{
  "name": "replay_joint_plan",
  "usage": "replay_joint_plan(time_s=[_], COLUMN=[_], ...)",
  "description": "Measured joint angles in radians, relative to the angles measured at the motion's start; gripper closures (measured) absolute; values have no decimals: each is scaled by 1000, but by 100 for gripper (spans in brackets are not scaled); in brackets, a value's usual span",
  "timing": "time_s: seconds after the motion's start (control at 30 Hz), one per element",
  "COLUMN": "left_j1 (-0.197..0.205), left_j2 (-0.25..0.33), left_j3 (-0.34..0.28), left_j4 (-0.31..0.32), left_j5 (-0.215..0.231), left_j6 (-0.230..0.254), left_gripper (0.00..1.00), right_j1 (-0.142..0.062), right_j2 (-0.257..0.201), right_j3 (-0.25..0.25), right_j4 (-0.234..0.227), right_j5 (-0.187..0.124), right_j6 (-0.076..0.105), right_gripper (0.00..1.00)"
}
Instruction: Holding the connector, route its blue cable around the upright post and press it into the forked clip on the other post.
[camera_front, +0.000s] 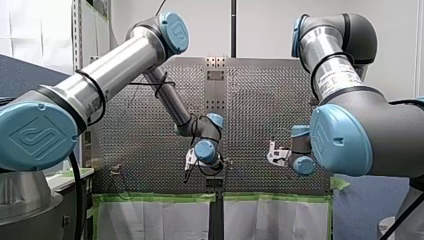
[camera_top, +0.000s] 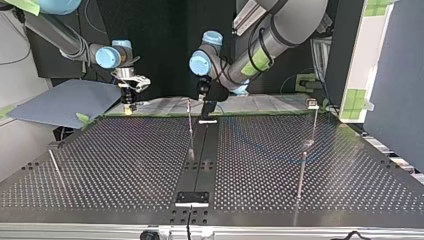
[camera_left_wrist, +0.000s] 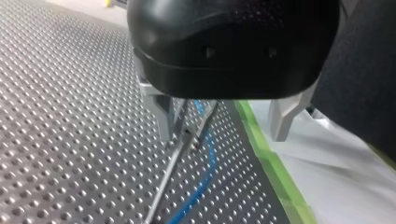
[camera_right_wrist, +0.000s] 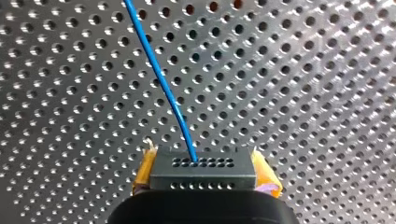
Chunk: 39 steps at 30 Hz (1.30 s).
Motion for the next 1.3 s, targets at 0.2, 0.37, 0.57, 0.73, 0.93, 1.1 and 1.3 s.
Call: replay_joint_plan(time_s=[0.2,0.37,0.57,0.73,0.93,1.1,1.3], left_j1=[-12,-20,-28,-37,-40,-41,-40], left_j2=[27,36,40,47,49,49,49], left_j3=[-23,-50,-83,-83,-60,-55,-55], left_j4=[-12,-15,-7,-2,-3,-7,-39], left_j5=[0,0,-4,-6,-6,-6,-10], left_j6=[1,1,2,7,4,2,-1], left_gripper=[0,0,0,0,0,0,0], right_j1=[13,21,26,23,10,2,-8], right_j2=[1,0,0,0,0,0,0], right_j3=[19,45,63,65,64,60,52], right_j4=[36,41,32,18,-18,-34,-46], right_j5=[26,50,60,57,54,55,83], right_j6=[-44,-69,-74,-62,-33,-25,-22], right_gripper=[100,100,100,100,100,100,100])
